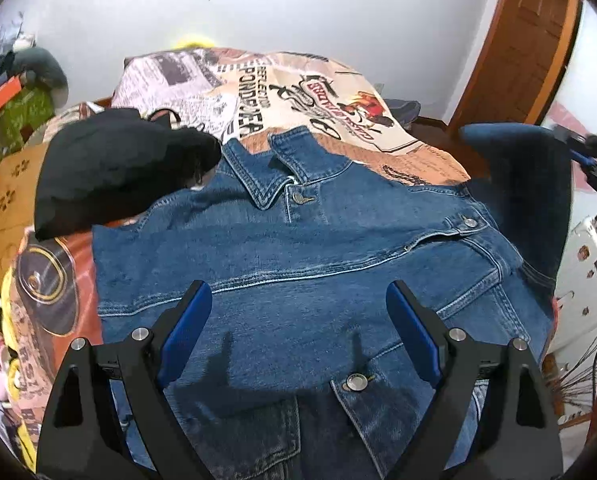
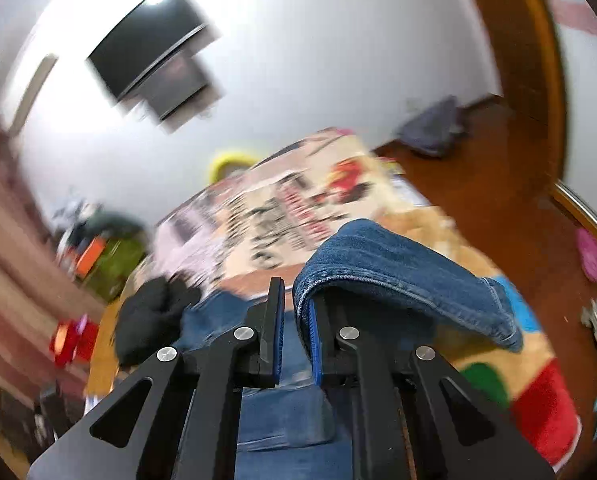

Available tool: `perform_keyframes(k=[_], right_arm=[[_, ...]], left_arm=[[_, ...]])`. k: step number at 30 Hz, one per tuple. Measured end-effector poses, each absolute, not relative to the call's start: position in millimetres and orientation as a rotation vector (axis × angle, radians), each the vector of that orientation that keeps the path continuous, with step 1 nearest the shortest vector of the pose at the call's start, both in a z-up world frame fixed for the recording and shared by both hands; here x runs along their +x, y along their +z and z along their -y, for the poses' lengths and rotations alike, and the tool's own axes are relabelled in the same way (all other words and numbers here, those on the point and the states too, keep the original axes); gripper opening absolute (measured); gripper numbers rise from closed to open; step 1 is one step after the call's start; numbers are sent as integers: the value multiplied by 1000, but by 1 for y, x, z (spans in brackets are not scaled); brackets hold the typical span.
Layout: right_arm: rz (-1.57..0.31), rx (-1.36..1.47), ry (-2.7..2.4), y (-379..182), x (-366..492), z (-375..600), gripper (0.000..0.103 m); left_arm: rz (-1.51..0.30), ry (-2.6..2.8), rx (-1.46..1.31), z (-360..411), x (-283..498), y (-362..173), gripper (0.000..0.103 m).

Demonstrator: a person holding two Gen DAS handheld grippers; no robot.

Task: Fold large clothes
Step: 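Lay the held sleeve across the jacket's back and open the right gripper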

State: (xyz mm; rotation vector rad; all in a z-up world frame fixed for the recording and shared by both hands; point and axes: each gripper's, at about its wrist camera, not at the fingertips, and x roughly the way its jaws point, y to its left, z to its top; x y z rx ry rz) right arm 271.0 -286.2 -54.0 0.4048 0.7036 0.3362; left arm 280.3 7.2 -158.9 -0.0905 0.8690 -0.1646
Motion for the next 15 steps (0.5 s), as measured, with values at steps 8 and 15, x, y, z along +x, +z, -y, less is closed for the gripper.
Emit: perform_keyframes(k=[8, 15], right_arm=[[-980, 210, 465, -130, 268, 208, 10], [-1029, 83, 491, -120, 256, 204, 12]], left_arm=[[-840, -173, -8, -3, 260, -154, 89], [-831, -163, -1, -1, 257, -153, 89]])
